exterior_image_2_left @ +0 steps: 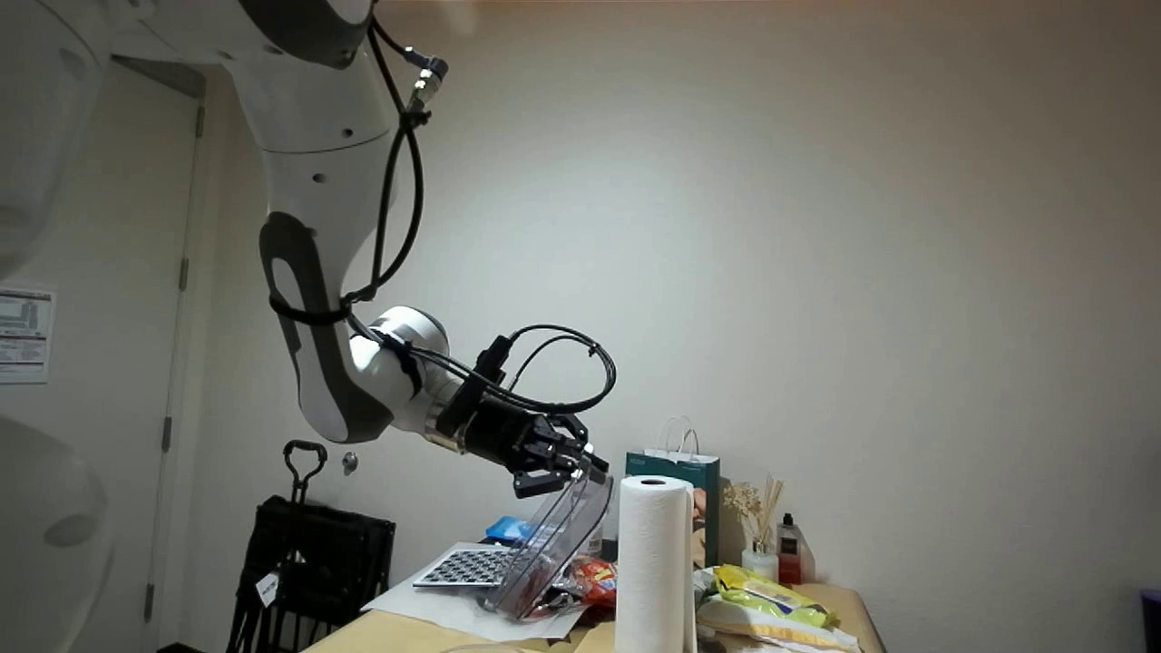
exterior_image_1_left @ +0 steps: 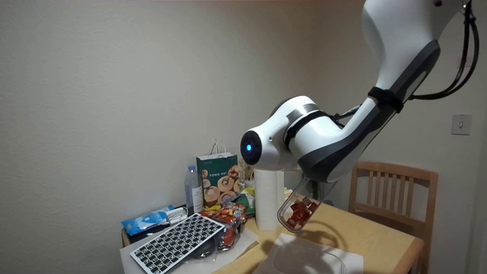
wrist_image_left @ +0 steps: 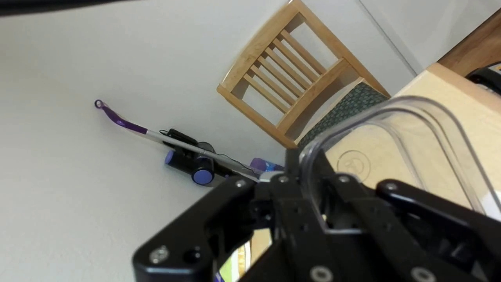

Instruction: Pick up the bowl and pour it's contents in the bowl

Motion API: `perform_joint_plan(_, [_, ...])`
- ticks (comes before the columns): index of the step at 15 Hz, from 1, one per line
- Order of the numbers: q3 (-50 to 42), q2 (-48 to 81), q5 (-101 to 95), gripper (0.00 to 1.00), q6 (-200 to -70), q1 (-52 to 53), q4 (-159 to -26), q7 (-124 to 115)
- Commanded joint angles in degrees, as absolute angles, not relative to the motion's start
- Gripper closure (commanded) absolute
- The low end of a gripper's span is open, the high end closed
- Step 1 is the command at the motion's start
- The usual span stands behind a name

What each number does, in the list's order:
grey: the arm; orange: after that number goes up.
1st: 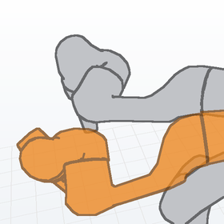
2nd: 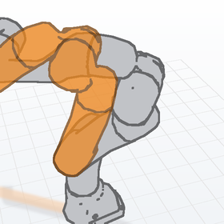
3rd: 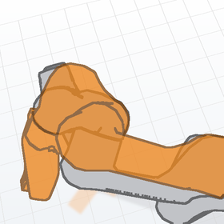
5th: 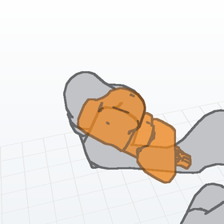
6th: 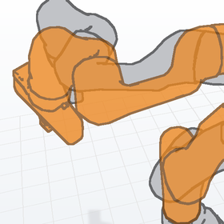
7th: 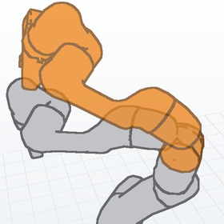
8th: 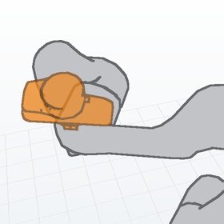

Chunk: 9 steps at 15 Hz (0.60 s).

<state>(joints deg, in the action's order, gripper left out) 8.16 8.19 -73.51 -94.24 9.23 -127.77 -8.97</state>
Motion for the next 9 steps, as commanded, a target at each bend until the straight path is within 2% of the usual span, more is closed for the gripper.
perform_joint_plan(1, [8.24, 7.08, -81.68, 0.97, -94.93, 9.26, -131.33, -14.53])
perform_joint_plan(5, [8.64, 5.81, -93.58, 0.97, -94.05, 9.58, -134.14, -15.79])
perform_joint_plan(7, [8.74, 4.9, -90.58, 0.97, -98.26, 8.54, -133.59, -11.48])
perform_joint_plan(8, [8.73, 8.06, -90.55, 0.89, -95.49, 9.03, -131.57, -13.94])
perform_joint_plan(9, [8.71, 7.87, -90.55, 0.89, -96.34, 8.98, -131.57, -13.63])
